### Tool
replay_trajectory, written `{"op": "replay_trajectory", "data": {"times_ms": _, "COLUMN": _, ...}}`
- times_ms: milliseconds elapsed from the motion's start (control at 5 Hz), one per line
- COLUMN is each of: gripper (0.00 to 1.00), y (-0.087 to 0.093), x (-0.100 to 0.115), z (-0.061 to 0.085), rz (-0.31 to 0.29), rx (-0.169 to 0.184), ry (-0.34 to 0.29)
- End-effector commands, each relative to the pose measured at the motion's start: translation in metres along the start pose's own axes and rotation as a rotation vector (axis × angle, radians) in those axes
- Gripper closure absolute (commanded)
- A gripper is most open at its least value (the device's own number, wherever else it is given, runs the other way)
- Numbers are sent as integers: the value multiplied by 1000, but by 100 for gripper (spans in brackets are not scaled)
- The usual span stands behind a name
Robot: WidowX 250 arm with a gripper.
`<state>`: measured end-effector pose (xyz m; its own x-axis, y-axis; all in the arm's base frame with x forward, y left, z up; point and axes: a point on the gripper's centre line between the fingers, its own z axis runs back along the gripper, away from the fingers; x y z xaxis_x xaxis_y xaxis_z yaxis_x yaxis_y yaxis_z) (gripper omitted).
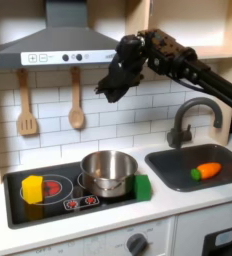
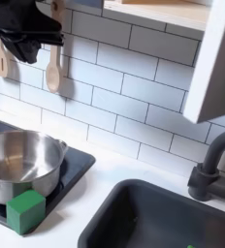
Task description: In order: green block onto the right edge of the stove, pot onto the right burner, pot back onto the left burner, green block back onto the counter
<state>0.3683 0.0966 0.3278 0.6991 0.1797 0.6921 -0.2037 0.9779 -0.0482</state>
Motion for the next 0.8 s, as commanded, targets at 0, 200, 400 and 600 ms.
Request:
{"op": "replay_trajectory", "data": {"times_ms": 0, "gripper": 100, "y": 7, "x": 15, "z": 6, "rz": 16, "rx": 8, "ry": -34}}
{"op": "replay_trajectory", "data": {"times_ms": 200, "gripper": 100, "y": 19, "x": 19, "z": 13, "rz": 27, "rx": 34, "ry": -59}}
{"op": "replay_trajectory", "data": {"times_ms": 400, "gripper": 100, "y": 26, "x": 20, "z": 14, "rz": 40, "rx": 43, "ry": -79}}
{"op": "replay_trajectory", "data": {"times_ms": 600, "gripper": 100, "y": 26, "x": 24, "z": 19, "rz": 57, "rx": 27, "ry": -114}}
